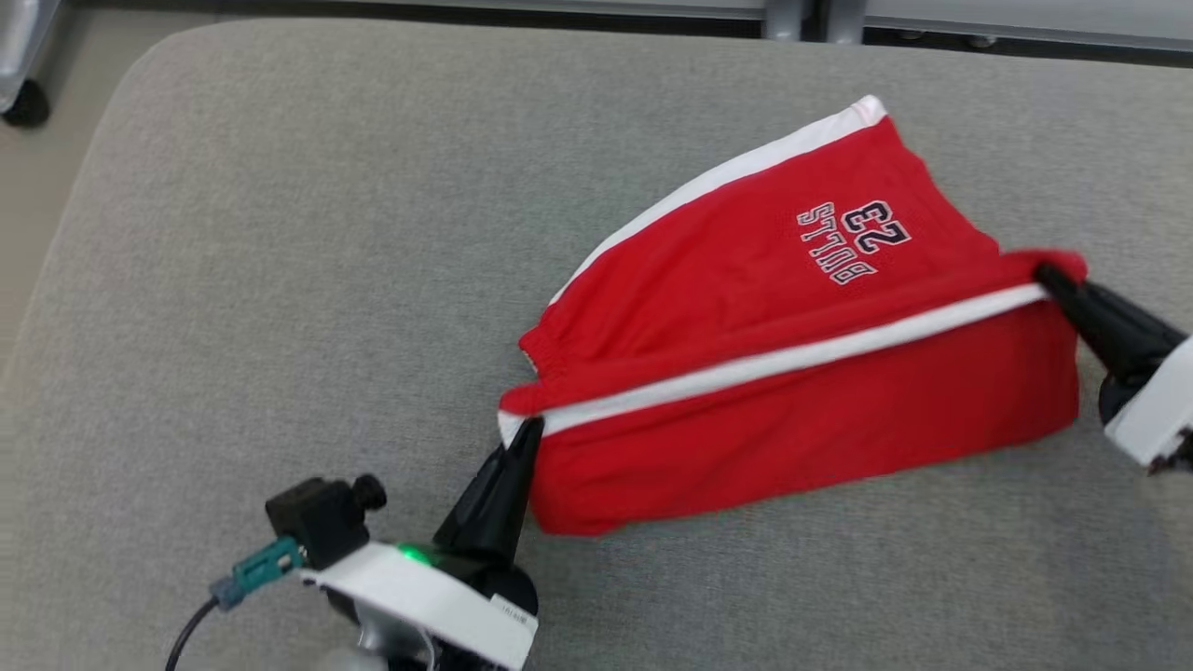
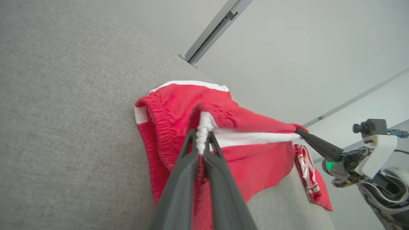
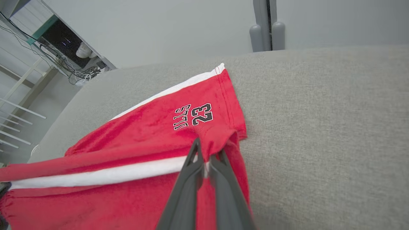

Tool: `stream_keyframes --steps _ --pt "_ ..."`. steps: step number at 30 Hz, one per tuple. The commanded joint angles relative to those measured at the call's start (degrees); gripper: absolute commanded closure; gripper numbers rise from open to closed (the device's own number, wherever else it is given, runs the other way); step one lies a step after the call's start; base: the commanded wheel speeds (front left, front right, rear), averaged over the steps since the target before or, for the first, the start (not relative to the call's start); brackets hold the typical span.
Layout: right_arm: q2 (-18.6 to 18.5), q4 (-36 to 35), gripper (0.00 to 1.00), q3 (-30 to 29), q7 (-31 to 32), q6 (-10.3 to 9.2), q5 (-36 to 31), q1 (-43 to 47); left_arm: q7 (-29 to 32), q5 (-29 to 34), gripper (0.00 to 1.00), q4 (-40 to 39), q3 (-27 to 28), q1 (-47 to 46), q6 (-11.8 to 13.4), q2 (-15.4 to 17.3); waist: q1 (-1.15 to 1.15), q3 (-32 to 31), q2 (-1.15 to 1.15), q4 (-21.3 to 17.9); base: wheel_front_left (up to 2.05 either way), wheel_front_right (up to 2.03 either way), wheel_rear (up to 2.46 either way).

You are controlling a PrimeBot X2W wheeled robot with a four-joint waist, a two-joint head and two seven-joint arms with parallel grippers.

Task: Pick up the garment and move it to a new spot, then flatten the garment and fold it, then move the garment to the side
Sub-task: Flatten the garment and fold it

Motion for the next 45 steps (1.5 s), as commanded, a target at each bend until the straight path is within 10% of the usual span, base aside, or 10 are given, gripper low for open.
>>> stream_keyframes --steps 1,16,17,18,19,21,35,45 --pt "-0.46 1.73 1.00 -0.26 2.10 0.01 -1.20 -3.43 0.98 -0.23 1.00 0.07 -0.07 -3.44 0.13 -0.44 0.00 3.04 0.00 4.14 0.00 0.00 0.00" --pt "1.01 16.94 0.97 1.40 12.66 0.01 -10.61 -29.32 0.80 -3.91 1.00 15.17 -5.34 -26.37 4.18 -4.72 0.00 12.88 0.00 12.73 0.00 0.00 0.00" --pt "1.04 17.46 0.68 1.62 11.99 0.01 -11.35 -30.51 0.25 -4.64 0.98 15.64 -5.96 -27.18 4.35 -4.71 0.00 13.25 0.00 12.93 0.00 0.00 0.00" --pt "1.20 18.24 0.18 1.73 11.39 0.01 -12.06 -31.44 -0.09 -5.57 0.78 16.21 -6.58 -27.76 4.72 -4.69 0.00 13.53 0.00 13.05 0.00 0.00 0.00" --pt "1.42 18.96 0.00 2.00 11.11 0.01 -12.31 -31.94 -0.40 -6.19 0.56 16.78 -7.34 -28.10 4.88 -4.73 0.00 13.80 0.00 13.12 0.00 0.00 0.00" --pt "1.68 19.74 0.00 2.58 10.19 0.01 -12.81 -32.92 -1.06 -7.62 0.00 17.69 -8.43 -28.78 5.29 -4.74 0.00 14.16 0.00 13.01 0.00 0.00 0.00" --pt "-1.82 12.18 0.00 10.58 13.20 0.01 -16.36 -28.85 -11.65 4.96 0.00 8.33 -8.62 -16.20 12.52 1.14 0.00 9.53 0.00 6.40 0.00 0.00 0.00" --pt "-0.29 14.83 0.00 6.81 18.34 0.01 -25.19 -30.10 -12.06 13.39 0.00 4.36 -7.08 -13.02 10.09 -3.26 0.00 14.82 0.00 10.14 0.00 0.00 0.00"
